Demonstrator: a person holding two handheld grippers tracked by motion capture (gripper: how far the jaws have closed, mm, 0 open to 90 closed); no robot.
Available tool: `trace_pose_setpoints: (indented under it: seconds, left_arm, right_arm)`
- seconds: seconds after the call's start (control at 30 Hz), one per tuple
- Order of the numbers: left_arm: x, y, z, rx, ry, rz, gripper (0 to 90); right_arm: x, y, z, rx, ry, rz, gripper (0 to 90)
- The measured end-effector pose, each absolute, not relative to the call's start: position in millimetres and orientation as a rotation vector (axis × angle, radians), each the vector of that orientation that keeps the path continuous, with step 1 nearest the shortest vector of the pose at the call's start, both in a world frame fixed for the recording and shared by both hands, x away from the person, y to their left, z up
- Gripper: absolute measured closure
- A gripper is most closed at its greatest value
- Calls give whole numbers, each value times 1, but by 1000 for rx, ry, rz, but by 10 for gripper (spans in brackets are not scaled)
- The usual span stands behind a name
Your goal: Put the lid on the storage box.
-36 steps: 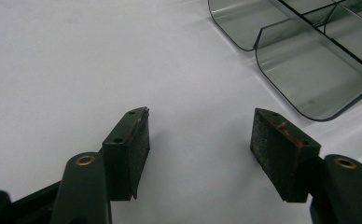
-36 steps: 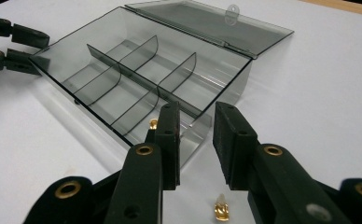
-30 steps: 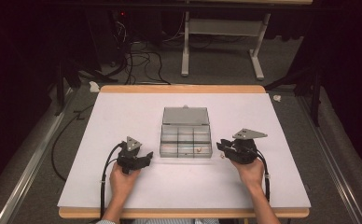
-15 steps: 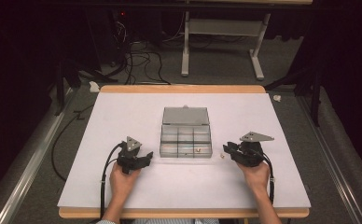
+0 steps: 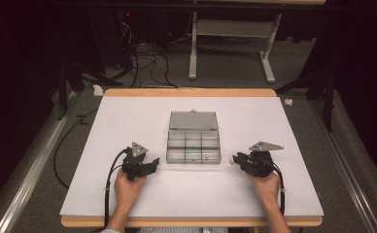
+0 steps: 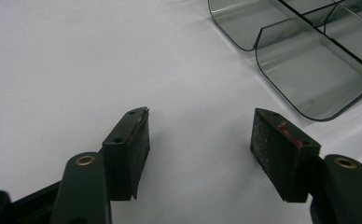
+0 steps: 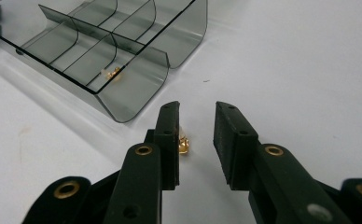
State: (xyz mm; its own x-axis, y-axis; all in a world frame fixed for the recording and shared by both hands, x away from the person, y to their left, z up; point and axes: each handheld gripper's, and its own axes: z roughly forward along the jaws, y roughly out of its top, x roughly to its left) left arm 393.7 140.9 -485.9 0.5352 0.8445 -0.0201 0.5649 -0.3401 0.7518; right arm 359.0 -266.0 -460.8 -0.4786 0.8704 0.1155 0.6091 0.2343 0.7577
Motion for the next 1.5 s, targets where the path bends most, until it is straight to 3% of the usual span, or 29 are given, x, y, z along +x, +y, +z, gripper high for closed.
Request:
trace_pose_setpoints:
  seconds: [0.9, 1.5]
  left_arm:
    - [394, 141, -486, 2046, 1137, 492, 375]
    - [394, 141, -486, 2047, 1137, 492, 375]
  right_arm:
    - [366, -253, -474, 1371, 2242, 1051, 723]
    - [361, -243, -477, 1281, 2241, 936, 814]
